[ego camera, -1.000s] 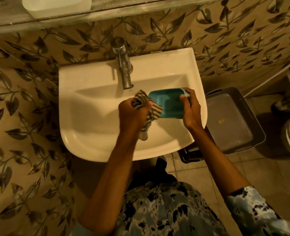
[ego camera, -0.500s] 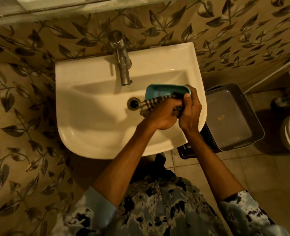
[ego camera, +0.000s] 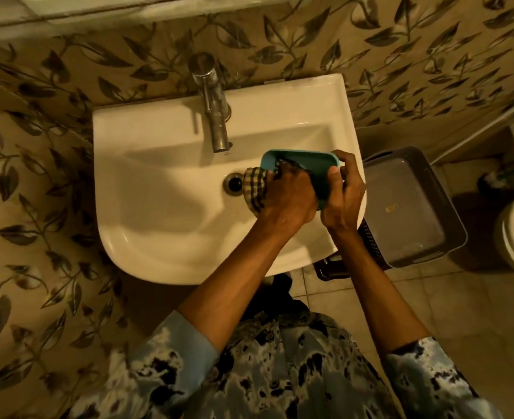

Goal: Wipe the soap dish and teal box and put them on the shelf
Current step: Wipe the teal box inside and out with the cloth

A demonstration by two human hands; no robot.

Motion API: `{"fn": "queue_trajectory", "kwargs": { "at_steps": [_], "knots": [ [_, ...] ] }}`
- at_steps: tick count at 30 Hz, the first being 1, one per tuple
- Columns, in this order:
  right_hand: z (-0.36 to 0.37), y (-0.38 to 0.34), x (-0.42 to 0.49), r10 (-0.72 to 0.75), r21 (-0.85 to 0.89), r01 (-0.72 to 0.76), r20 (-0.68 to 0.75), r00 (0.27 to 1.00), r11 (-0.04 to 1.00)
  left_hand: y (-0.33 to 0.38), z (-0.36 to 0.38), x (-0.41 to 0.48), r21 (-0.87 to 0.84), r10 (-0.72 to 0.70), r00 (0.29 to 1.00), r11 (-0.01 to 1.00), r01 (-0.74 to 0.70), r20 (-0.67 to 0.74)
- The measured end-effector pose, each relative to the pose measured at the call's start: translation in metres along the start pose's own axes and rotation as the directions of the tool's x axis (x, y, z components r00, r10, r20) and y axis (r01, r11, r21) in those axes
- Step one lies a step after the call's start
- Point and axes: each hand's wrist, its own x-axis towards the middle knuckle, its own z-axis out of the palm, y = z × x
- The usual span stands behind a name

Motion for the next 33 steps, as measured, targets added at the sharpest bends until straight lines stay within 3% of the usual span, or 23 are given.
{"fn": "queue_trajectory", "kwargs": {
  "at_steps": [3, 6, 9, 11, 13, 14, 16, 17, 18, 19, 20, 21, 23, 24, 25, 26, 29, 33],
  "knots": [
    [-0.003, 0.004, 0.002, -0.035, 0.03, 0.037, -0.054, 0.998, 0.999, 0.014, -0.012, 0.002, -0.194, -0.011, 0.996, 0.981, 0.027, 0.087],
    [-0.006, 0.009, 0.004, -0.024, 0.029, 0.027, -0.098, 0.995, 0.999, 0.021, -0.02, 0.0, -0.239, 0.213, 0.955, 0.958, -0.162, 0.208],
    [-0.01, 0.009, 0.01, 0.004, 0.098, 0.008, -0.124, 0.992, 0.995, 0.019, -0.025, 0.001, -0.476, 0.36, 0.91, 0.85, -0.227, 0.208],
    [-0.012, 0.005, 0.014, 0.004, 0.09, 0.003, -0.069, 0.998, 0.996, 0.02, -0.025, 0.001, -0.67, 0.329, 0.935, 0.725, -0.161, 0.132],
    [-0.007, 0.002, 0.018, 0.031, 0.049, -0.031, -0.008, 0.999, 0.998, 0.031, -0.016, 0.002, -0.801, 0.061, 0.998, 0.598, -0.043, -0.008],
    [-0.004, 0.002, 0.018, 0.049, 0.024, -0.049, 0.003, 0.999, 0.999, 0.038, -0.011, 0.004, -0.879, -0.139, 0.99, 0.473, 0.067, 0.001],
    [0.0, 0.004, 0.013, 0.069, 0.026, -0.069, -0.001, 0.998, 0.997, 0.047, -0.013, 0.008, -0.967, -0.403, 0.888, 0.026, 0.255, 0.224],
    [-0.001, 0.006, 0.01, 0.084, 0.043, -0.083, -0.009, 0.996, 0.996, 0.047, -0.018, 0.01, -0.933, -0.418, 0.838, -0.226, 0.279, 0.352],
    [-0.003, 0.007, 0.008, 0.089, 0.061, -0.088, -0.015, 0.996, 0.994, 0.042, -0.022, 0.015, -0.873, -0.416, 0.798, -0.412, 0.261, 0.436],
    [-0.004, 0.007, 0.006, 0.079, 0.072, -0.076, -0.027, 0.997, 0.994, 0.037, -0.027, 0.018, -0.847, -0.436, 0.774, -0.476, 0.235, 0.46],
    [-0.006, 0.005, 0.0, 0.051, 0.065, -0.048, -0.046, 0.998, 0.997, 0.031, -0.031, 0.021, -0.871, -0.467, 0.769, -0.434, 0.231, 0.437],
    [-0.005, 0.002, -0.002, 0.02, 0.05, -0.017, -0.061, 0.998, 0.999, 0.027, -0.03, 0.021, -0.919, -0.495, 0.782, -0.301, 0.255, 0.379],
    [-0.007, 0.006, -0.006, 0.027, 0.038, -0.026, -0.035, 0.999, 0.999, 0.028, -0.022, 0.014, -0.941, -0.448, 0.878, 0.193, 0.278, 0.167],
    [-0.009, 0.009, -0.006, 0.097, 0.045, -0.097, -0.011, 0.995, 0.994, 0.031, -0.017, 0.008, -0.861, -0.319, 0.946, 0.466, 0.205, 0.052],
    [-0.011, 0.008, -0.005, 0.191, 0.057, -0.192, 0.032, 0.981, 0.98, 0.034, -0.013, 0.003, -0.742, -0.132, 0.991, 0.666, 0.076, -0.017],
    [-0.015, 0.007, -0.002, 0.247, 0.06, -0.251, 0.071, 0.966, 0.966, 0.034, -0.009, -0.001, -0.62, 0.045, 0.999, 0.783, -0.053, -0.029],
    [-0.028, 0.002, 0.014, 0.095, 0.075, -0.104, 0.106, 0.99, 0.992, 0.02, -0.014, 0.001, -0.442, 0.337, 0.931, 0.862, -0.247, 0.137],
    [-0.036, 0.0, 0.018, 0.071, 0.071, -0.089, 0.231, 0.97, 0.994, -0.001, -0.022, 0.0, -0.212, 0.423, 0.836, 0.905, -0.369, 0.349]
  ]
}}
